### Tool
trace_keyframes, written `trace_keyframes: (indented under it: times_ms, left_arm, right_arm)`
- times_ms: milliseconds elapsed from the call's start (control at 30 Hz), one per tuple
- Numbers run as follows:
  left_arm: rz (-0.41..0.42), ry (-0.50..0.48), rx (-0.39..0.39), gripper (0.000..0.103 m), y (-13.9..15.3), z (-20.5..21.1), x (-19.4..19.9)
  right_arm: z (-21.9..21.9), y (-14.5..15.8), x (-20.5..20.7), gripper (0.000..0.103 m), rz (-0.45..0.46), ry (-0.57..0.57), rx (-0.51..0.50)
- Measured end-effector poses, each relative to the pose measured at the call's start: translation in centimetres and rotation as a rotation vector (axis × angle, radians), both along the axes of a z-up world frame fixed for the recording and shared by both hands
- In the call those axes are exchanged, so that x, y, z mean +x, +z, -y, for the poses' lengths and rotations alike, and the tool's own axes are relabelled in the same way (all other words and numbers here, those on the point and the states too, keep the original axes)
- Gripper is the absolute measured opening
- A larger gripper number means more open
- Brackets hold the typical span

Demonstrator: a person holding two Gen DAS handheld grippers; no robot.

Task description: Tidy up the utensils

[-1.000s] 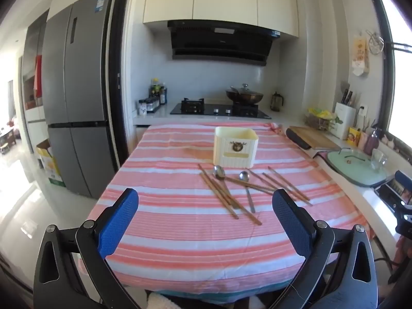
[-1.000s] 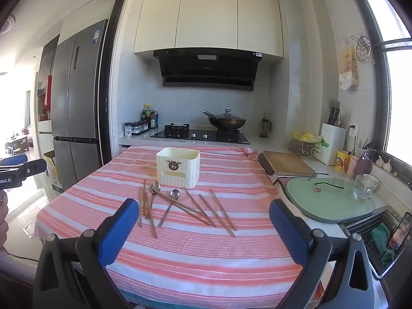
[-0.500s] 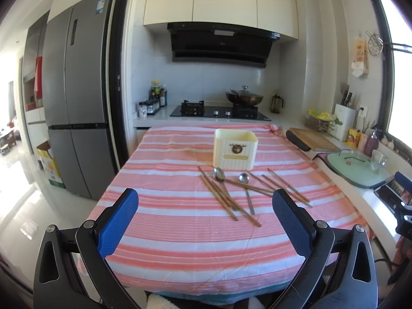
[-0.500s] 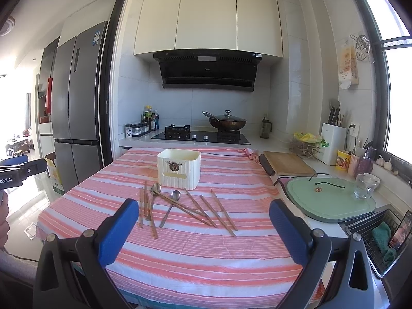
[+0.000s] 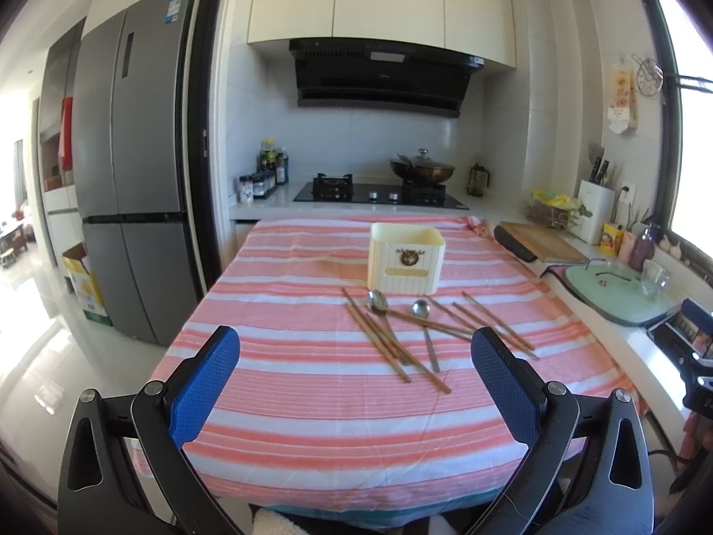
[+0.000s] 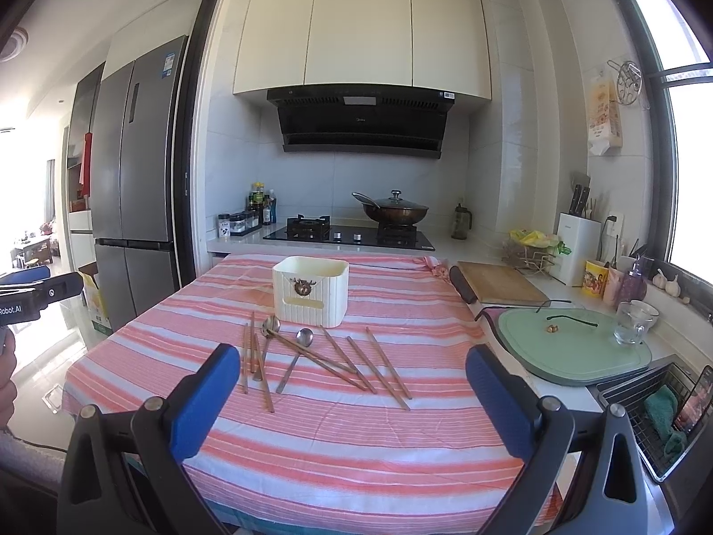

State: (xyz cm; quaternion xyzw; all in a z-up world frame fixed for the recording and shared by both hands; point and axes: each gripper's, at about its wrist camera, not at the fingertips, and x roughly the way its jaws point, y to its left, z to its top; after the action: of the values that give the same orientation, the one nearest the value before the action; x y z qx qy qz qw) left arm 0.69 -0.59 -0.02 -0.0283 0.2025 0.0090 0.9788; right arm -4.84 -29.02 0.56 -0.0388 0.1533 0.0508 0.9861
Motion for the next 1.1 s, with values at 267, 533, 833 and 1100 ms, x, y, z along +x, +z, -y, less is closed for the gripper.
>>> trace_keyframes:
  times_ms: [267,533,833,1100]
  left_arm:
    - [0.000,-0.002,0.001,0.103,0.11,0.00,0.04]
    - [0.001,-0.002,-0.003,0.103,0.08,0.15,0.03]
    - [0.010,-0.002,-0.002,0.103,0.33,0.42,-0.05]
    - [0.012,-0.001,-0.004,0.103,0.30,0.29,0.08]
  right_arm:
    - [-0.05,0.01,0.05,0.103,0.002,0.001,-0.001]
    - [-0.04,-0.04,0.03,0.103,0.003,0.003,-0.003]
    - [-0.22,0.03,0.00,0.103,0.006,0.006,-0.005]
    - [-0.05,0.06,0.08,0.103,0.007,0.006,-0.004]
